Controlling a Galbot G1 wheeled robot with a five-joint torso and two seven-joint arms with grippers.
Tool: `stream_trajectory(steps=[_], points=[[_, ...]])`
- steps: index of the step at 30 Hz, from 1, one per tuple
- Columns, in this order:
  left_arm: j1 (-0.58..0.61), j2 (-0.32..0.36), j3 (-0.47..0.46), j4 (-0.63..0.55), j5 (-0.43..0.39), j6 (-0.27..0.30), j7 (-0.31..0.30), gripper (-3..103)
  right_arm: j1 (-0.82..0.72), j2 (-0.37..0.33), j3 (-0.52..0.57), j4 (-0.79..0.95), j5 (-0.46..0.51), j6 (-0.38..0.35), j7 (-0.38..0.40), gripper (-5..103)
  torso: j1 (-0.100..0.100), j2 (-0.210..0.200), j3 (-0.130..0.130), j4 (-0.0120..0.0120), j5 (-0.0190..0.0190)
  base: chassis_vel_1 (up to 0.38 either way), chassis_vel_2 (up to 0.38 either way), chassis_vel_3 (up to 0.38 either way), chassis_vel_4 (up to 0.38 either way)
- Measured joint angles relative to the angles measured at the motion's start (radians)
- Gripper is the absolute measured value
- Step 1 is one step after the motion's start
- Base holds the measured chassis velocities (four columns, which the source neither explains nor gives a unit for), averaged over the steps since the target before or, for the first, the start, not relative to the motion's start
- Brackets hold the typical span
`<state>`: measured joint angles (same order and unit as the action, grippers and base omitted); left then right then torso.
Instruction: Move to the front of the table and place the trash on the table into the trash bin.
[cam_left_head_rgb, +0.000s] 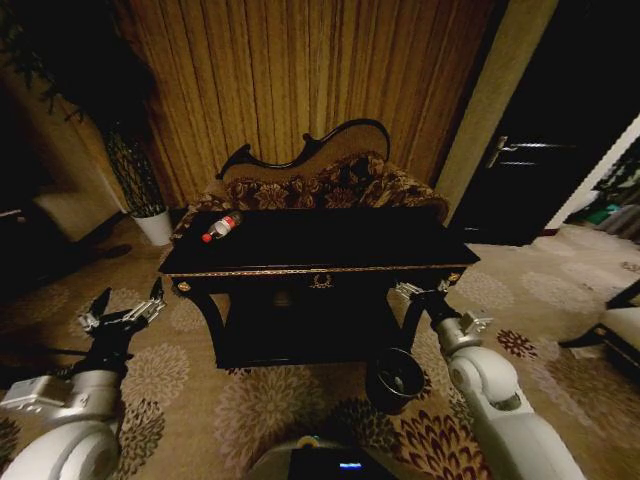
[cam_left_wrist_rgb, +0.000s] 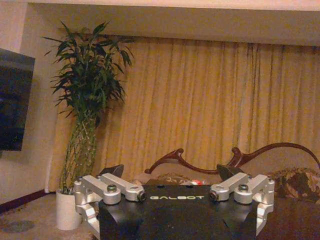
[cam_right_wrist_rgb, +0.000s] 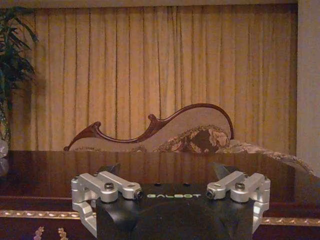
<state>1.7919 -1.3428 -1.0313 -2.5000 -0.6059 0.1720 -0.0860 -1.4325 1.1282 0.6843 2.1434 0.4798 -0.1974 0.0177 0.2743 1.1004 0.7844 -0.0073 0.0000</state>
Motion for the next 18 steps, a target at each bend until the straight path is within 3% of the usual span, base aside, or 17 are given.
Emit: stream_trajectory(steps=[18], points=[[-0.004,-0.002,0.004,0.000,0.006,0.000,0.000,100,0.002,0.000,-0.018,-0.003,-0.002,0.002,-0.002,100,0.000,0.000,0.000,0.0000,0.0000,-0.088,0.082,0.085,-0.085]])
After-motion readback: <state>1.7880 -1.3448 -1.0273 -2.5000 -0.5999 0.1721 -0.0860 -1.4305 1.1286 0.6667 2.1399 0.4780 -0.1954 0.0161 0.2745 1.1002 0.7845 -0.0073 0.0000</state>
